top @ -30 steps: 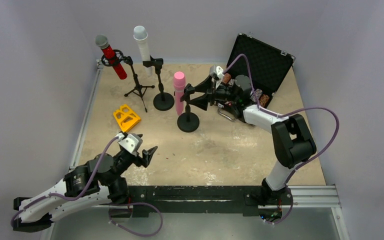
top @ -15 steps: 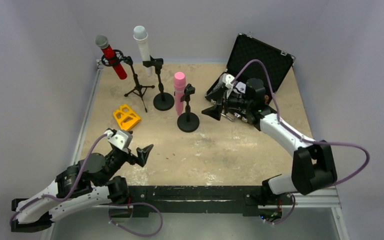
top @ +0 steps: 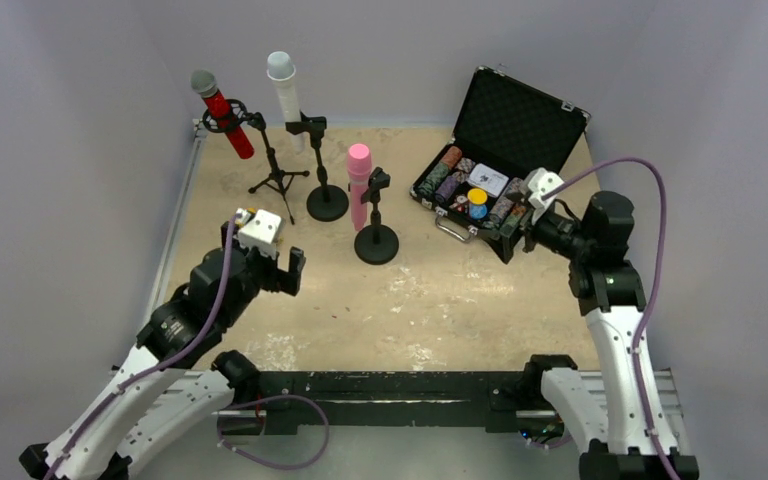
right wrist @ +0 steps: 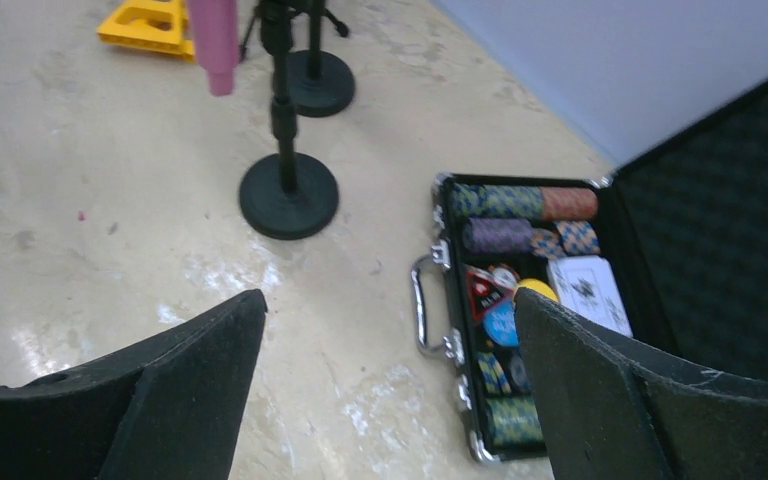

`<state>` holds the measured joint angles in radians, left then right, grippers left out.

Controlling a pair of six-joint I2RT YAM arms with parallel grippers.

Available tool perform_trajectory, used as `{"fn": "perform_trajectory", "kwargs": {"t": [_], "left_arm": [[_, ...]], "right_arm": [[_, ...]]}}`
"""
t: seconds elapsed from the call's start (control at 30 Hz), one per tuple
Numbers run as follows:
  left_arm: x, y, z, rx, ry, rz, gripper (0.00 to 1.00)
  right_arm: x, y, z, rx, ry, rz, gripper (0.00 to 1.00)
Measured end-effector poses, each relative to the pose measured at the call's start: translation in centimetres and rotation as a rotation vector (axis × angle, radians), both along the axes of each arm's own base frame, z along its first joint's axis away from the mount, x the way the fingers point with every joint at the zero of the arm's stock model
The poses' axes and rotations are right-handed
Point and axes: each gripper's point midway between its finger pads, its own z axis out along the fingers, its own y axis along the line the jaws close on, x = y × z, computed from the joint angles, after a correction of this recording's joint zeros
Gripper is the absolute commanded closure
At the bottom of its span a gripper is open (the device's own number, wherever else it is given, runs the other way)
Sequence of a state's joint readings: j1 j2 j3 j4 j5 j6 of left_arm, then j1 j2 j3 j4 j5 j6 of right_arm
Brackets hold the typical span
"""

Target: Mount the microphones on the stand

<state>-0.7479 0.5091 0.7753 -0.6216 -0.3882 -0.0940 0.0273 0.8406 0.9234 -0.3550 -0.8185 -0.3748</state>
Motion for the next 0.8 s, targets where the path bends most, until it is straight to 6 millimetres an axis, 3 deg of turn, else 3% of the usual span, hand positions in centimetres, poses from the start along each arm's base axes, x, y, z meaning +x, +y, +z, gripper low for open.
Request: {"fn": "perform_trajectory", "kwargs": {"t": [0.13, 0.3, 0.47, 0.6, 0.8], "left_arm": [[2.3, 1.3, 1.0, -0.028, 0.048, 0.08, 0.0], [4.5, 5.0, 2.3, -0.056, 0.023, 0.25, 0.0], [4.0, 8.2, 0.9, -0.061, -0.018, 0.376, 0.0], [2.7, 8.6, -0.6, -0.062, -0.043, 0.374, 0.0], [2.4, 8.4, -0.7, -0.073, -0.068, 0.357, 0.0]], "right_arm": [[-0.6, -3.1, 0.2, -0.006, -0.021, -0.13, 0.01], [-1.2, -6.0, -0.4, 0.032, 0.003, -0.257, 0.01], [-1.4, -8.6, -2.3, 0.157, 0.072, -0.382, 0.02], [-1.5, -9.3, -3.0, 0.233, 0.124, -0.426, 0.03], [-1.7, -8.9, -2.3, 0.276, 0.126, -0.413, 0.01]]}}
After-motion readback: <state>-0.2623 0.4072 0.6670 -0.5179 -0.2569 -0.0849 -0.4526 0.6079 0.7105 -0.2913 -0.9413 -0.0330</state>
